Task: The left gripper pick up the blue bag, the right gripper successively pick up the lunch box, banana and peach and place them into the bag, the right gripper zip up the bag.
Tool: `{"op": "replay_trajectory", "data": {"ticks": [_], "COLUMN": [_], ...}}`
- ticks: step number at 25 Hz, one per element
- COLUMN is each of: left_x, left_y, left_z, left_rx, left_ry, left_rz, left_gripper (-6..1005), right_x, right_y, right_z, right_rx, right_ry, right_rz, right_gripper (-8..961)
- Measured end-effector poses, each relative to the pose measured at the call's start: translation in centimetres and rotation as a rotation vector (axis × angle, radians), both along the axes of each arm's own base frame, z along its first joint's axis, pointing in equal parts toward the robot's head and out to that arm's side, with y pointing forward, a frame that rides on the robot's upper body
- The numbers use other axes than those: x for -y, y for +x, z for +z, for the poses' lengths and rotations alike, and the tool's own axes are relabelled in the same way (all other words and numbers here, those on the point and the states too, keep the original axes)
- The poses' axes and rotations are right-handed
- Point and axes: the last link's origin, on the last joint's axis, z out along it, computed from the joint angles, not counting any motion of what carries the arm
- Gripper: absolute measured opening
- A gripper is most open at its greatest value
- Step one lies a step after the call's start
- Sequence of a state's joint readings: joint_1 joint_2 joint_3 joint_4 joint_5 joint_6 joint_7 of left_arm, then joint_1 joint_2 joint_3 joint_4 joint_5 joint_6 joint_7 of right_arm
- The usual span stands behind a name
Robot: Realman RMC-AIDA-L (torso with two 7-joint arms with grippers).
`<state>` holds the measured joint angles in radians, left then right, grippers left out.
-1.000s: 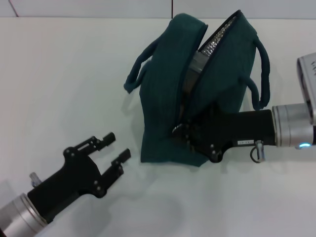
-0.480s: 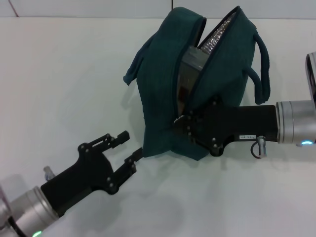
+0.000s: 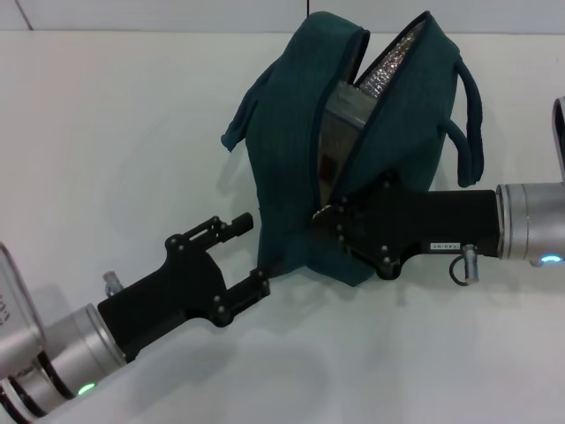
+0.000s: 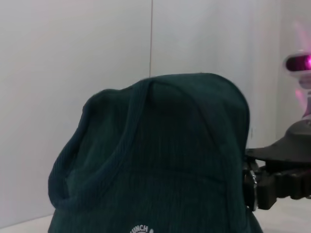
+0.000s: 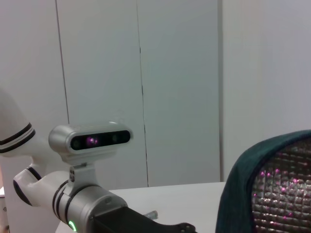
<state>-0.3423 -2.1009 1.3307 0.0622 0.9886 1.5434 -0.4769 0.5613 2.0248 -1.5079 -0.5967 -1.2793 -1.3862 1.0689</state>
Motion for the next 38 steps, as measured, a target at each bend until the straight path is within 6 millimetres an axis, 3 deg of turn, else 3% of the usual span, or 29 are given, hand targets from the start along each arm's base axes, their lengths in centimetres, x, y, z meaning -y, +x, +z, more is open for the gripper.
{"op": "replay_trajectory", "data": {"ticks": [6,16,27,30,38], "left_x": [-0.5,-0.8,-0.8,-0.7,-0.7], "left_y": [0.5,0.6,0.6,0.5,0.3], "left_z": [-0.2,-0.1,-0.1,-0.2,-0.4], "left_rx": [0.013,0.007,-0.01,-0.017,-0.039], "left_ry": [-0.014,-0.009,-0.004,-0.008,-0.016], "left_rz": [-0.002,-0.014,-0.03,-0.035,-0.031], "left_gripper": [669,649,236,64,50], "right_x": [0.1,0.6,1.6,1.6,1.9], "right_y": [0.1,0.5,1.3,1.4,1.3], "right_z": [0.0,0.6,1.1,1.3,1.8], "right_rx": [-0.003,-0.038,-0.081,-0.099,-0.162], "right_ry": [0.001,0.0,0.027,0.052,0.111], "right_rz": [-0.005,-0.016,-0.002,0.002,0.021], "right_gripper": [19,18,18,18,18]}}
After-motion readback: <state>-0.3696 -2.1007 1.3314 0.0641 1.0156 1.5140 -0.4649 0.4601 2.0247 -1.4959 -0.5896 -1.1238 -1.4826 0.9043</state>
